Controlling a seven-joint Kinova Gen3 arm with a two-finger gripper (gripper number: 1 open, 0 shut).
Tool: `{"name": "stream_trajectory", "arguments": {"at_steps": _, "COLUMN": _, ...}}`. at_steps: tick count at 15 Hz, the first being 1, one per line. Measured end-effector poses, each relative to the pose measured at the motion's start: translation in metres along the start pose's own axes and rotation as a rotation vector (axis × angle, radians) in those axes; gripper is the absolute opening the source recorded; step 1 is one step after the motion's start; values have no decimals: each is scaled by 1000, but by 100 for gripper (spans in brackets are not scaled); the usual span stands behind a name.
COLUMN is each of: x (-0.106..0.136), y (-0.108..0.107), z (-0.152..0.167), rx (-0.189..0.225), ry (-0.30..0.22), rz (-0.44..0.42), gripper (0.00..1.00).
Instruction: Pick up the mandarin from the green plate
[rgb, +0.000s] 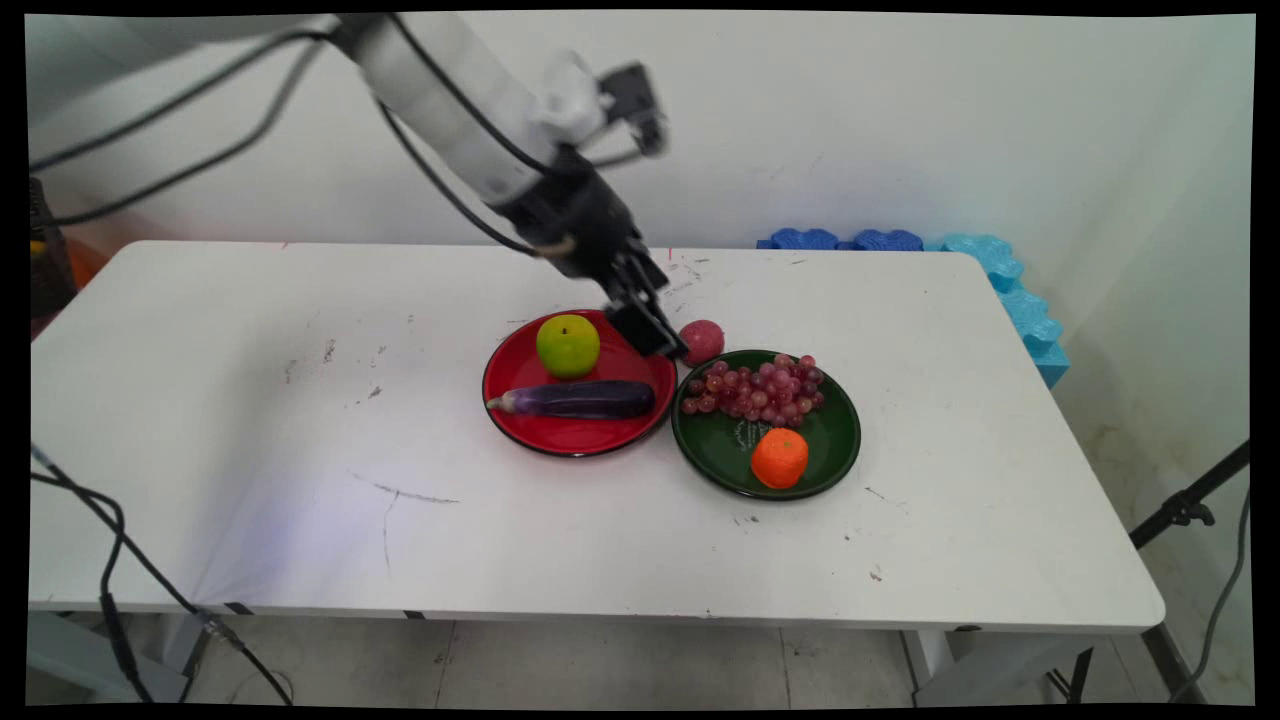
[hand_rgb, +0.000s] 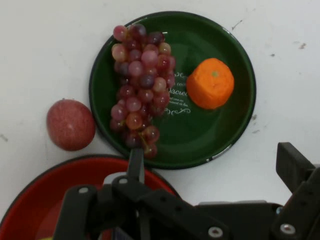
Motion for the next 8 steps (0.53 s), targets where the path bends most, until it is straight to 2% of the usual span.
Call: {"name": "stream_trajectory", "arguments": {"at_steps": 8, "x": 30, "y": 10, "z": 108, "rx": -33, "ry": -72, "rz": -8, "gripper": 100}}
